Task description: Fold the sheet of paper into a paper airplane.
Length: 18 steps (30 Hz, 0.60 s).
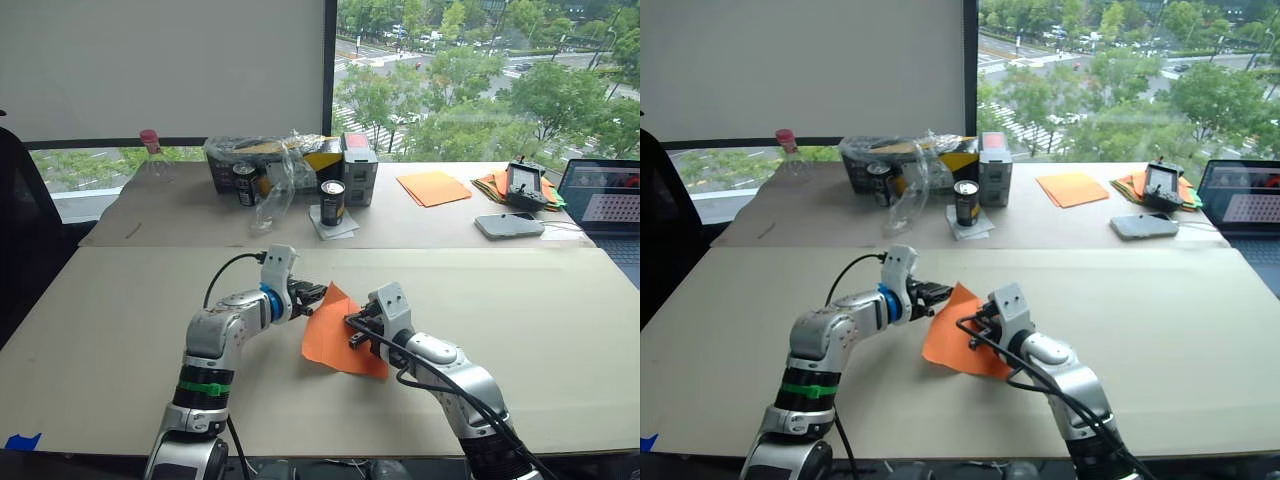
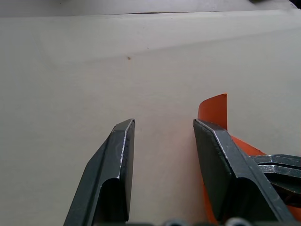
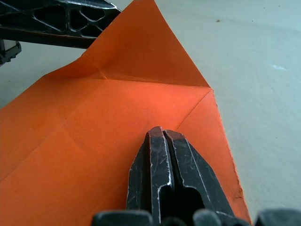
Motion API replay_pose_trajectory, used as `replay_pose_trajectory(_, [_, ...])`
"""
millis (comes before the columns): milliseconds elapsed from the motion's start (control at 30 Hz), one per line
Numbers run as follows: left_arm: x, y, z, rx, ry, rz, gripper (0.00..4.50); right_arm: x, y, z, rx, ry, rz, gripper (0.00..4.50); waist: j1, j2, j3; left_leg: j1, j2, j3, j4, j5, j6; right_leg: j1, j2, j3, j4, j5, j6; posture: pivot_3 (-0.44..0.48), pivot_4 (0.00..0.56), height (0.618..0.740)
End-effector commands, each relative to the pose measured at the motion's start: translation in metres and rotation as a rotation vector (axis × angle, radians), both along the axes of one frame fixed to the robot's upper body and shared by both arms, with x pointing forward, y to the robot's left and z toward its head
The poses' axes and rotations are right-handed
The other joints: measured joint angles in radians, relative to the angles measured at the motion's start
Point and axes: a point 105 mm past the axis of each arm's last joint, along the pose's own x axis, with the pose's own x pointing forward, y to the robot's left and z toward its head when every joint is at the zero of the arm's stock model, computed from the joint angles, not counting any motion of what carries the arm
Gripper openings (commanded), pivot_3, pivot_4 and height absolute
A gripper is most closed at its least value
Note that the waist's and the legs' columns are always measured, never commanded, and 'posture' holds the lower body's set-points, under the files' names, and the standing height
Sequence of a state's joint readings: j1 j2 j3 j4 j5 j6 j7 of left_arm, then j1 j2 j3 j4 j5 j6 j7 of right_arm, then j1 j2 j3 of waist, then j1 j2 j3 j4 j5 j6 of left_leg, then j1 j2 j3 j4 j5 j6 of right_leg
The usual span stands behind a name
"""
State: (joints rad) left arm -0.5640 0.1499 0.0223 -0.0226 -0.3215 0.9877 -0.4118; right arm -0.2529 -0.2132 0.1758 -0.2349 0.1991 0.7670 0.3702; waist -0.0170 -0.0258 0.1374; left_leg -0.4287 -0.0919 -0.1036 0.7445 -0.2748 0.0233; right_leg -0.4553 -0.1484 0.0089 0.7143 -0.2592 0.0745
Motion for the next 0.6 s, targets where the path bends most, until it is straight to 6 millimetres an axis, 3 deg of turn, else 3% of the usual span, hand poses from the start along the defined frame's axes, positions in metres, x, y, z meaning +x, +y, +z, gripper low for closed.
replay_pose_trajectory(33, [0.003,-0.005,0.022,-0.089,-0.052,-0.003,2.12,-0.012,0.000,-0.031,-0.043,0.123,0.008,0.00,0.001,0.000,0.000,0.000,0.000,0.000,0.000,0.000,0.000,0.000,0.000,0.000,0.000,0.000,0.000,0.000,0.150,0.670])
replay_pose_trajectory(133, [0.009,-0.001,0.038,-0.182,-0.083,0.049,2.12,-0.012,0.000,-0.032,-0.047,0.123,0.007,0.00,0.002,0.000,0.000,0.000,0.000,0.000,0.000,0.000,0.000,0.000,0.000,0.000,0.000,0.000,0.000,0.000,0.150,0.670])
replay_pose_trajectory(300, [0.010,-0.002,0.045,-0.251,-0.080,0.059,2.12,-0.012,0.001,-0.033,-0.051,0.125,0.011,0.00,0.000,0.000,0.000,0.000,0.000,0.000,0.000,0.000,0.000,0.000,0.000,0.000,0.000,0.000,0.000,0.000,0.150,0.670])
replay_pose_trajectory(600, [-0.008,-0.008,0.014,-0.129,0.020,-0.029,2.12,-0.013,0.000,-0.033,-0.056,0.123,0.011,0.00,0.000,0.000,0.000,0.000,0.000,0.000,-0.001,0.000,0.000,0.000,0.000,0.000,0.000,0.000,0.000,0.000,0.150,0.670])
